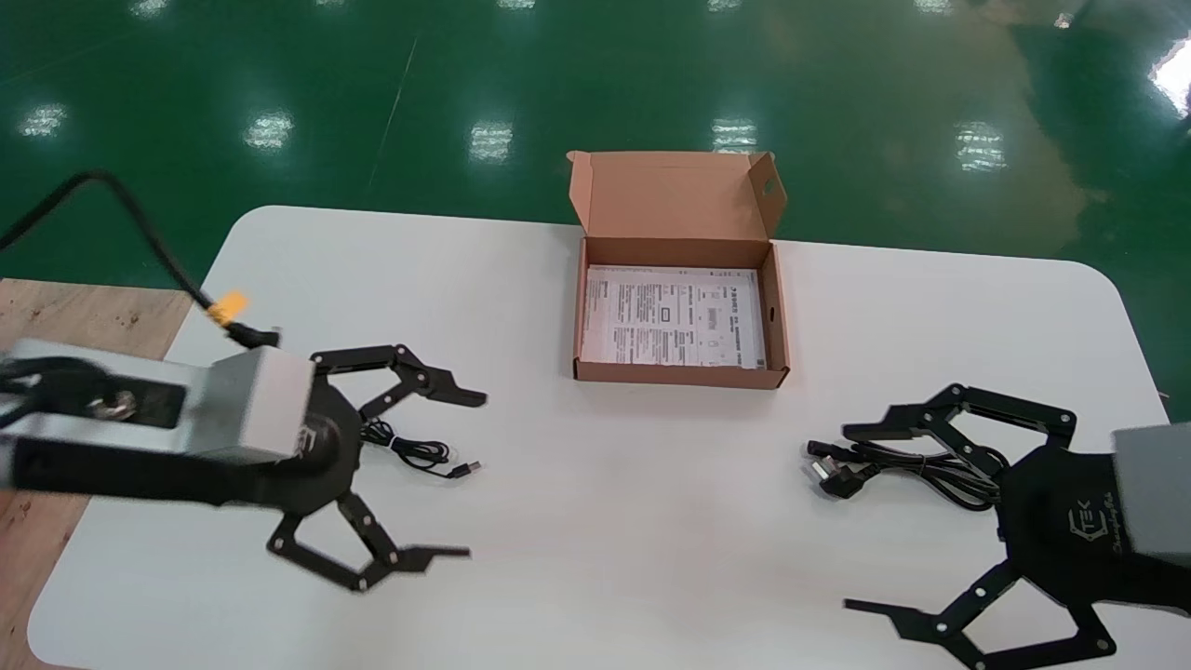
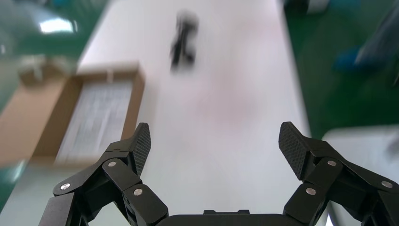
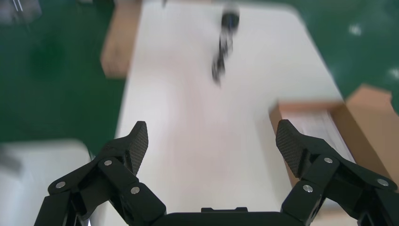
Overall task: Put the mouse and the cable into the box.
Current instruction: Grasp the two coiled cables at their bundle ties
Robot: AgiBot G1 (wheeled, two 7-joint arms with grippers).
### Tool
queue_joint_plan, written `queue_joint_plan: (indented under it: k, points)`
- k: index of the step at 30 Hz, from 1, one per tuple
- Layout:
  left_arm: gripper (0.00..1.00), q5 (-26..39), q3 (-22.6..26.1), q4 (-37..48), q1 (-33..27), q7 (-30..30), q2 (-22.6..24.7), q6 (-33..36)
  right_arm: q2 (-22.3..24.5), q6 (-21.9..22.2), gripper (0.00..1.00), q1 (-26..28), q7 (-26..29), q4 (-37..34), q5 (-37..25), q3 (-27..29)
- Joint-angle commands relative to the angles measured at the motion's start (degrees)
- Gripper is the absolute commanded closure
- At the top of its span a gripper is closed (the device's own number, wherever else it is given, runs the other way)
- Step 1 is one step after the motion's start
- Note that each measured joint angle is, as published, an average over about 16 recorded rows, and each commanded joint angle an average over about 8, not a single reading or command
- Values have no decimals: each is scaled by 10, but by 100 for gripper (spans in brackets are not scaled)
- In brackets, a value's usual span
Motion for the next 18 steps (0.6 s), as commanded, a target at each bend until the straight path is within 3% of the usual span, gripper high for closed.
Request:
queue_joint_plan:
  k: [1,9,18]
  points:
    - [0,47,28,30,-32,25,11,0,5,-3,0,20,-28,-13,-39,-19]
    - [0,203,143,225,-134,183,105,-8,-60,4,0,116,-150,-164,-189,-105]
    - [0,271,188,437,-185,326,193,-45,-145,38,0,198,-258,-349,-293,-159]
